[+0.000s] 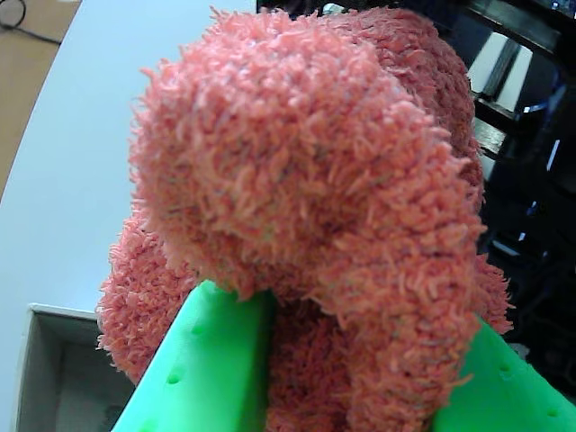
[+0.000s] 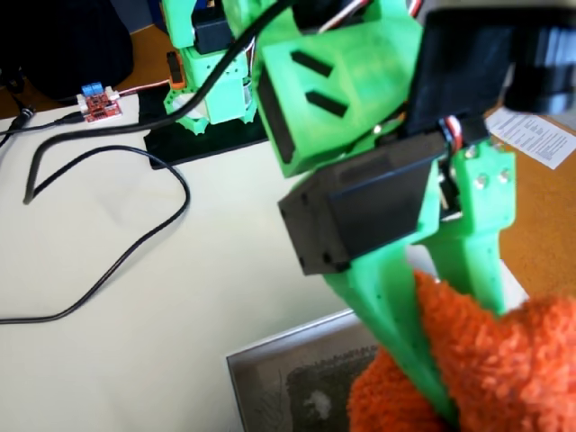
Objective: Remove orange objects from table
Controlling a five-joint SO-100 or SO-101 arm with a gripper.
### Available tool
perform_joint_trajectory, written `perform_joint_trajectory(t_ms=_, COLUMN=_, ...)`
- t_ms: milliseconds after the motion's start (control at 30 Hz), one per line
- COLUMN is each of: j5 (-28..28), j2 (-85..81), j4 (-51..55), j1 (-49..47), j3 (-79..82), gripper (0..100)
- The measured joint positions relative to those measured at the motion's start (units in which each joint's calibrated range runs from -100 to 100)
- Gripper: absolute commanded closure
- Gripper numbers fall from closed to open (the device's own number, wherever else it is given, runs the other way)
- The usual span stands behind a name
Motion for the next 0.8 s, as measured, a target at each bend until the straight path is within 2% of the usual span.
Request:
perform_joint_trajectory(t_ms=433, j5=-0.59, j2=0.09, j4=0.60, j1=-2.71, j3=-0.47, gripper=100)
perform_joint_trajectory(t_ms=800, j5=0.49, j2=0.09, j4=0.00, j1=-0.25, j3=-0.66, gripper=100)
